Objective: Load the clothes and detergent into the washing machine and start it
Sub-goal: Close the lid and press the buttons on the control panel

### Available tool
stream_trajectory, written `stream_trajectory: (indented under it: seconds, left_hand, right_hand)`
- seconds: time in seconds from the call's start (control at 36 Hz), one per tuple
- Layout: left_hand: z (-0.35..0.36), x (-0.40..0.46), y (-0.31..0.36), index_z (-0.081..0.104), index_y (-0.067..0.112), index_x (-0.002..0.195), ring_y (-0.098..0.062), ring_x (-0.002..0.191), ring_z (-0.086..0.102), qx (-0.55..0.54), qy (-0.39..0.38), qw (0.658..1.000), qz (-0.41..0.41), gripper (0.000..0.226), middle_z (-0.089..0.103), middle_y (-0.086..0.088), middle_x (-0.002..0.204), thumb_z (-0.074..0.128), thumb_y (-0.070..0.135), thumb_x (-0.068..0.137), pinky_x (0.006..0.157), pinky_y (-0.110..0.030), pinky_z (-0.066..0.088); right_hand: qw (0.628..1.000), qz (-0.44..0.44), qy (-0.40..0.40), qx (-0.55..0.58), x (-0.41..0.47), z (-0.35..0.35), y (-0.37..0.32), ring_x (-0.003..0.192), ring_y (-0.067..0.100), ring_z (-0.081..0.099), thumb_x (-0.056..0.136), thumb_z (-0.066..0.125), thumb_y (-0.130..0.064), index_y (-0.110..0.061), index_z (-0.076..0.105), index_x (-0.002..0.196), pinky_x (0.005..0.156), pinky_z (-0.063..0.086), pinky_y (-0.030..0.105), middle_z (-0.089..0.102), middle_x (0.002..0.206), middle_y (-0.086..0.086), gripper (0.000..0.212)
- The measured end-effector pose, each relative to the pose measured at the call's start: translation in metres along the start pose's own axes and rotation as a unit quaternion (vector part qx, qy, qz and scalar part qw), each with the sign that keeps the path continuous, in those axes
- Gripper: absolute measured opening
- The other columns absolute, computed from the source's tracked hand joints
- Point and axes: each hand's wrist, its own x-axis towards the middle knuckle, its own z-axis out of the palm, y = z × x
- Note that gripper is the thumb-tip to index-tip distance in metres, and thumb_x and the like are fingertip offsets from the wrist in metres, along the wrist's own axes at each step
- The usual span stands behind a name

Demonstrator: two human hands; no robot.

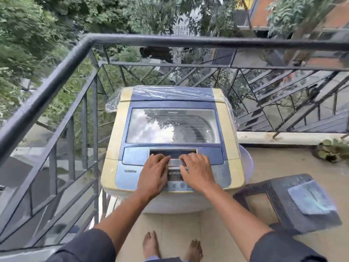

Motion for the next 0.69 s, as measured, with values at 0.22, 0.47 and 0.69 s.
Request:
stream_trajectory:
  seconds: [0.22, 0.47, 0.69]
  left_hand:
    - [-0.023, 0.001, -0.002, 0.063, 0.015, 0.148, -0.018, 0.134, 0.055, -0.067, -0.071, 0.995, 0.005, 0.051, 0.066, 0.001, 0.142, 0.037, 0.038, 0.110, 0.126, -0.031, 0.025]
    - [-0.037, 0.015, 0.028, 0.082, 0.023, 0.118, 0.000, 0.113, 0.071, -0.319, -0.098, 0.939, -0.086, 0.065, 0.081, 0.013, 0.112, 0.029, 0.057, 0.107, 0.111, -0.033, 0.049]
    - [-0.025, 0.026, 0.048, 0.083, 0.003, 0.106, -0.023, 0.116, 0.076, -0.539, -0.187, 0.804, -0.167, 0.074, 0.082, -0.012, 0.110, 0.025, 0.049, 0.105, 0.106, -0.035, 0.054]
  right_hand:
    - [1.000, -0.017, 0.008, -0.010, -0.020, 0.020, 0.004, 0.144, 0.025, 0.043, 0.104, 0.047, -0.029, -0.020, 0.042, 0.154, 0.126, 0.025, 0.044, 0.049, 0.153, 0.002, 0.051]
    - [1.000, 0.018, 0.001, -0.021, -0.049, 0.021, 0.005, 0.160, 0.020, 0.013, 0.108, 0.039, -0.038, -0.017, 0.020, 0.165, 0.130, 0.007, 0.038, 0.014, 0.174, 0.003, 0.063]
    - [0.994, 0.085, 0.028, -0.057, -0.091, 0.016, 0.024, 0.151, 0.031, 0.034, 0.102, 0.036, -0.045, -0.023, 0.041, 0.155, 0.118, 0.037, 0.048, 0.037, 0.164, 0.008, 0.058]
